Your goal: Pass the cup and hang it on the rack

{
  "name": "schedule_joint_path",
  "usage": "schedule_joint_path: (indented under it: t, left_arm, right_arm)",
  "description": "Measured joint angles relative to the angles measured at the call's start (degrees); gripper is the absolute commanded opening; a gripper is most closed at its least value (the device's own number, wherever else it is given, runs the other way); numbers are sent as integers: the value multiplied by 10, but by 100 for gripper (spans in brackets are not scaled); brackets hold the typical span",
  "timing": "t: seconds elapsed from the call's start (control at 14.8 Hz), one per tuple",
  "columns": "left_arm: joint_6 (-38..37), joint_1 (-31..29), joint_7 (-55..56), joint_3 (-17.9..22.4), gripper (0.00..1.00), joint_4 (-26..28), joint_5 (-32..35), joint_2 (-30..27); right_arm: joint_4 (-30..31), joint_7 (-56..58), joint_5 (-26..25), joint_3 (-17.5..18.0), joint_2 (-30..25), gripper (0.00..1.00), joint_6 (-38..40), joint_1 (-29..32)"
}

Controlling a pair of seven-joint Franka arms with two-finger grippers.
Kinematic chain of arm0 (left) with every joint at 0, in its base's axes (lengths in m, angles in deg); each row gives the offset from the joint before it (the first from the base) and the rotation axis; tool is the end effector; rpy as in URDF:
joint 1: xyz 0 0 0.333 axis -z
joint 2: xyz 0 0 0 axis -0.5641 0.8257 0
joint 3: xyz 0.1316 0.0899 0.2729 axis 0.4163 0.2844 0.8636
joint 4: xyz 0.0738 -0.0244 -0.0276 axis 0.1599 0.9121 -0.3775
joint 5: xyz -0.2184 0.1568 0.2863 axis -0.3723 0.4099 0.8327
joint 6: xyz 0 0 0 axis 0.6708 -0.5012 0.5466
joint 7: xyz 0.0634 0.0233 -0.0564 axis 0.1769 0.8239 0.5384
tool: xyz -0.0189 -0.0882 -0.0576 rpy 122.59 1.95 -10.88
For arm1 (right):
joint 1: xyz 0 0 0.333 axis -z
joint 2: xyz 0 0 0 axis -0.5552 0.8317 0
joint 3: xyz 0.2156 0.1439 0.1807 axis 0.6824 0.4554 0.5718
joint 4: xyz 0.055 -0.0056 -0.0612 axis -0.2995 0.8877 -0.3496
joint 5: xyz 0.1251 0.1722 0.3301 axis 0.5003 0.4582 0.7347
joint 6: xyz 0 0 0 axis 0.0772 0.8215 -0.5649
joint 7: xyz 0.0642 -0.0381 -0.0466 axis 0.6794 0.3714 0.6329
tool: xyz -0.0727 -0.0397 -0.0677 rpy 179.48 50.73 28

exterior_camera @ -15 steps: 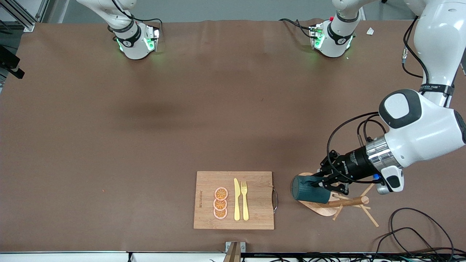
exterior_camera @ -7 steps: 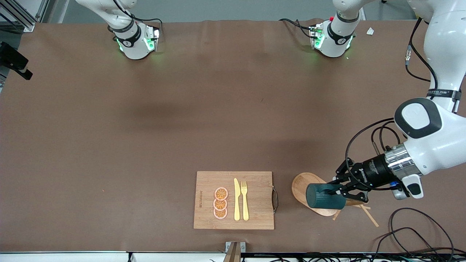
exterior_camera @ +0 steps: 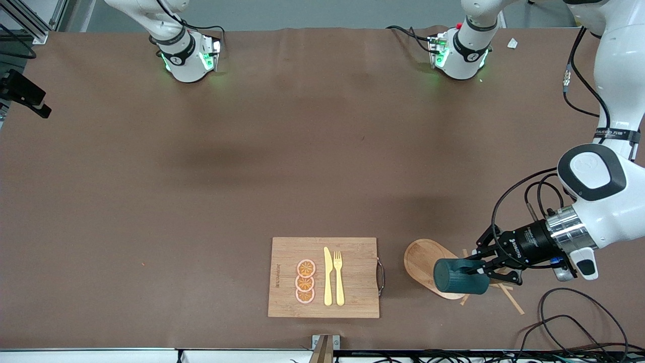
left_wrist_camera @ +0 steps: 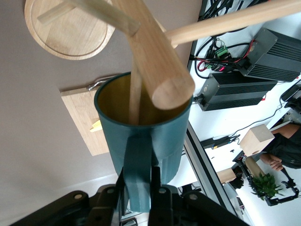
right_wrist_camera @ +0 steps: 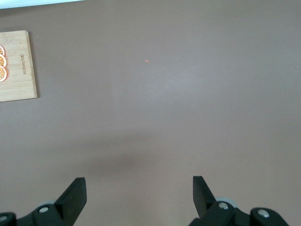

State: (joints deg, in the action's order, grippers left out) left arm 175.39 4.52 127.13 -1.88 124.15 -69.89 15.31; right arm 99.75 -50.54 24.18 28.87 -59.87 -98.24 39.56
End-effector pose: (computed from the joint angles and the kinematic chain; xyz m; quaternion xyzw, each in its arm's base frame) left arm 0.7483 -0.0864 0.4178 0.6803 0.6074 -0.1561 0.3793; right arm 0.5180 -0.0204 0.6965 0.9976 -0.0561 0.0389 0.0122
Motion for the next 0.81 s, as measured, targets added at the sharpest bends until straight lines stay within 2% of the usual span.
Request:
schedule_joint_path:
  t: [0.14, 0.2, 0.34, 0.41, 0.47, 0.54, 0.61, 0.81]
  left_arm:
    - [0, 0, -8, 6, 2, 0, 0, 3]
    - [0, -1, -10, 7, 7, 0, 0, 4]
    - [0, -1, -11, 12, 45, 0, 0, 5]
    - [0, -1, -12, 14, 56, 0, 0, 5]
    - [0, -1, -12, 15, 71, 0, 0, 5]
    - [0, -1, -12, 15, 92, 0, 0, 5]
    - [0, -1, -12, 15, 100, 0, 0, 5]
    - [0, -1, -14, 12, 100, -3, 0, 5]
  right_arm:
    - [0, 0, 0, 0, 0, 100, 0, 0]
    - [0, 0, 0, 0, 0, 100, 0, 0]
    - [0, 0, 0, 0, 0, 100, 0, 0]
    - [-1, 0, 0, 0, 0, 100, 0, 0]
    - [-1, 0, 0, 0, 0, 100, 0, 0]
    - [-1, 0, 0, 0, 0, 100, 0, 0]
    - [-1, 0, 0, 0, 0, 100, 0, 0]
    - [-3, 0, 0, 0, 0, 100, 0, 0]
